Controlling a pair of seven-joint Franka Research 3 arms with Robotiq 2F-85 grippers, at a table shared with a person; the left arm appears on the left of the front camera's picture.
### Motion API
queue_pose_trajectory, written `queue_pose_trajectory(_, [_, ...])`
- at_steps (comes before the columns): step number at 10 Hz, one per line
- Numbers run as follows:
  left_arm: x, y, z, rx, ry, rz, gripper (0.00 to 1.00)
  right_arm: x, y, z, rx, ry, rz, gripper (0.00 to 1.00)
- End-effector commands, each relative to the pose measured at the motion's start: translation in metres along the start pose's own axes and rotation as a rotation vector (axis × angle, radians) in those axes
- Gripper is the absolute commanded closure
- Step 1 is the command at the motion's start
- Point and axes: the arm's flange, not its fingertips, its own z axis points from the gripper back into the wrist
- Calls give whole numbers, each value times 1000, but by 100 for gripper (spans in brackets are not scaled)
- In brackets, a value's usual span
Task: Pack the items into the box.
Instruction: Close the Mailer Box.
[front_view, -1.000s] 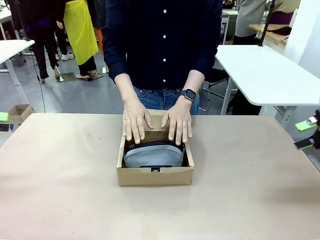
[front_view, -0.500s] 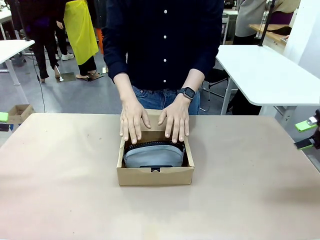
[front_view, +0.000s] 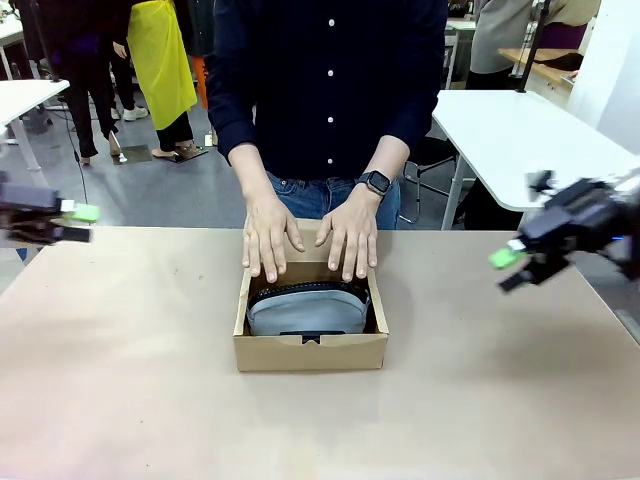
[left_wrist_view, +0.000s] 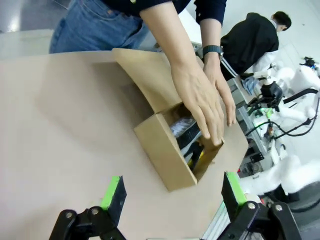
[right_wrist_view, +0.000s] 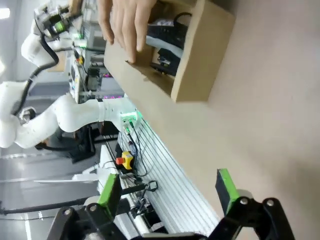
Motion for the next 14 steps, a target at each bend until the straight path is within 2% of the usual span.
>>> queue_pose_trajectory(1, [22, 31, -42, -54, 13, 40, 0, 40, -19, -24, 59, -31, 104, 0])
queue_pose_trajectory(2, [28, 40, -60, -143, 41, 106, 0, 48, -21, -34, 89, -86, 128, 0])
queue_pose_trajectory(3, [10, 10, -31, -28, 14, 29, 0, 49, -20, -26, 79, -205, 96, 0])
queue_pose_trajectory(4, [10, 10, -31, -28, 14, 29, 0, 43, -13, -41, 40, -13, 78, 0])
queue_pose_trajectory(6, [10, 10, -31, -28, 14, 29, 0, 43, -13, -41, 40, -13, 78, 0])
queue_pose_trajectory(7, [18, 21, -41, -47, 24, 48, 0, 51, -21, -41, 59, -64, 85, 0])
queue_pose_trajectory(8, [28, 29, -60, -39, -10, 61, 0, 77, -25, -50, 83, -62, 168, 0])
queue_pose_trajectory(9, [35, 36, -75, -111, 33, 85, 0, 98, -30, -57, 108, -113, 204, 0])
queue_pose_trajectory(10, [41, 46, -91, -80, 1, 112, 0, 114, -40, -66, 128, -142, 196, 0])
queue_pose_trajectory(14, [62, 111, -189, -155, -13, 305, 0, 176, -75, -112, 150, -254, 139, 0])
